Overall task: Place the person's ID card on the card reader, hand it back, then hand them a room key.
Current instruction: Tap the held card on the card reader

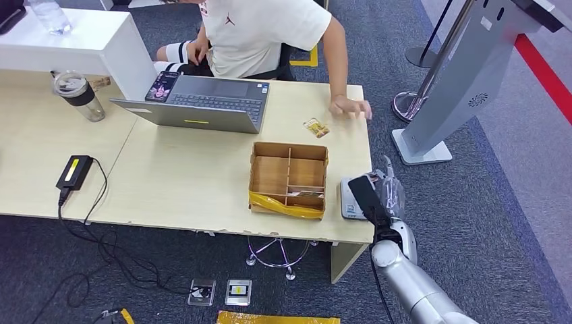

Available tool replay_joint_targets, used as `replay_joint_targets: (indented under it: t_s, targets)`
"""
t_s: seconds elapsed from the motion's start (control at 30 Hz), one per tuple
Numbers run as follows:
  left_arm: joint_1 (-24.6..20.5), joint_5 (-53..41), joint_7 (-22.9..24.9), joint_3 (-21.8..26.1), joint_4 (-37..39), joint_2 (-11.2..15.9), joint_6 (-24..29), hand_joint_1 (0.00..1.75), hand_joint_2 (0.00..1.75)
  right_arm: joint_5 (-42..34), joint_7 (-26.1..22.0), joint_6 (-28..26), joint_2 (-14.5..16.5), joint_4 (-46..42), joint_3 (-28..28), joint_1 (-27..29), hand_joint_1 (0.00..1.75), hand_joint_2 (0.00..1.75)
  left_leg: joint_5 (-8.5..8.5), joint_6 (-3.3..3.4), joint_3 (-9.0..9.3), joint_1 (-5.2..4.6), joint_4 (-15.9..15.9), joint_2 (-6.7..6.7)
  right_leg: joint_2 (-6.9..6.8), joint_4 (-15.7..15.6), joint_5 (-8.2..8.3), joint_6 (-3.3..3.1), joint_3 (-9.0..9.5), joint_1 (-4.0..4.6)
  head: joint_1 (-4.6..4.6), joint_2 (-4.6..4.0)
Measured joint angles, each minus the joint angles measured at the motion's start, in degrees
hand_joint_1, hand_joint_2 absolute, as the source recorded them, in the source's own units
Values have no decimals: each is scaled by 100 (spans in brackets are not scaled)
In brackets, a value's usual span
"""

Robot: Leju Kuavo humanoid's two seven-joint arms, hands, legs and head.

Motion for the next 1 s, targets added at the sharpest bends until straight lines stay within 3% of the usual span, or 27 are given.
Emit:
replay_joint_targets:
  t_s: [1.0]
  targets:
    - [4, 107, 35, 4, 30, -34, 184, 0, 175, -707, -111, -96, 134, 796, -71, 68, 175, 175, 0, 0, 8, 0, 0, 1, 1, 0, 0, 0, 6, 0, 1, 0]
